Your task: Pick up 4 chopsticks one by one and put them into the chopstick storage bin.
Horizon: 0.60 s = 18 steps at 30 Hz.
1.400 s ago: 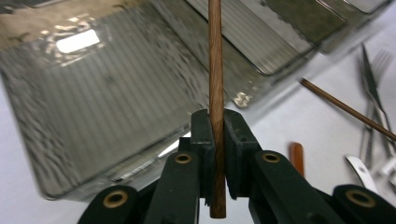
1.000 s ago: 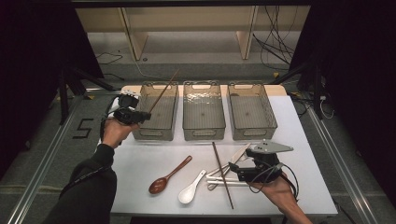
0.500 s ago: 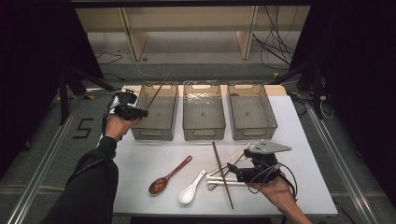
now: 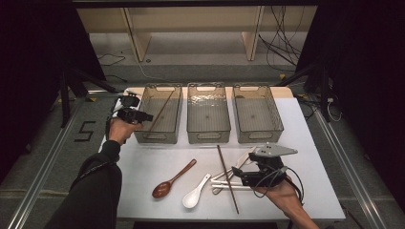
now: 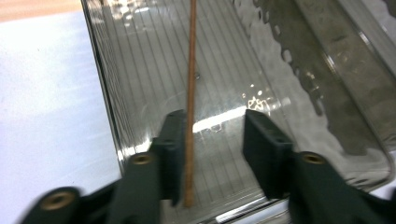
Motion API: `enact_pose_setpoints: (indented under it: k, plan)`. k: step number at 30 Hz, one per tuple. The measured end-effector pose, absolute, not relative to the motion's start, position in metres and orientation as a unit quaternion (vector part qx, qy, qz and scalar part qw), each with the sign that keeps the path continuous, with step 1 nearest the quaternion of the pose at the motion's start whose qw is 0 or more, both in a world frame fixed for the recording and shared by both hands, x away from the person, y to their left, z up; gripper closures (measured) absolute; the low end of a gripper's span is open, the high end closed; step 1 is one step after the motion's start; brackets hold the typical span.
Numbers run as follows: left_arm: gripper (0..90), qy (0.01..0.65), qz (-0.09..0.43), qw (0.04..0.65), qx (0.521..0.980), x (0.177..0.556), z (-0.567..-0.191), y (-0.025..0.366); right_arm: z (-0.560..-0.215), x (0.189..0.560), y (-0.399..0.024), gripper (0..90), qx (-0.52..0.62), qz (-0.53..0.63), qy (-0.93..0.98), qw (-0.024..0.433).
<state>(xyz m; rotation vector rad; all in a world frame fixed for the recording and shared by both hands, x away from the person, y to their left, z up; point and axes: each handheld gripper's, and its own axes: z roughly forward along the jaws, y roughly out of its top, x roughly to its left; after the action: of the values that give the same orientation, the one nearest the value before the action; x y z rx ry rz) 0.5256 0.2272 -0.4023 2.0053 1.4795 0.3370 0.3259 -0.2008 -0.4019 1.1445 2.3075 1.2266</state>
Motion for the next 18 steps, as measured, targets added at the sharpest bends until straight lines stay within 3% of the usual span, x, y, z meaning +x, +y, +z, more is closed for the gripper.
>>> enact_pose_setpoints:
  k: [9,18]
  plan:
    - [29.7,0.527,0.112,0.364,0.76,0.492,-0.385,0.218,-0.403,0.327,-0.2,21.9,0.398,0.418,0.804,0.142]
    - [21.9,0.483,0.082,0.405,0.772,0.449,-0.379,0.206,-0.405,0.327,-0.195,22.0,0.399,0.398,0.814,0.142]
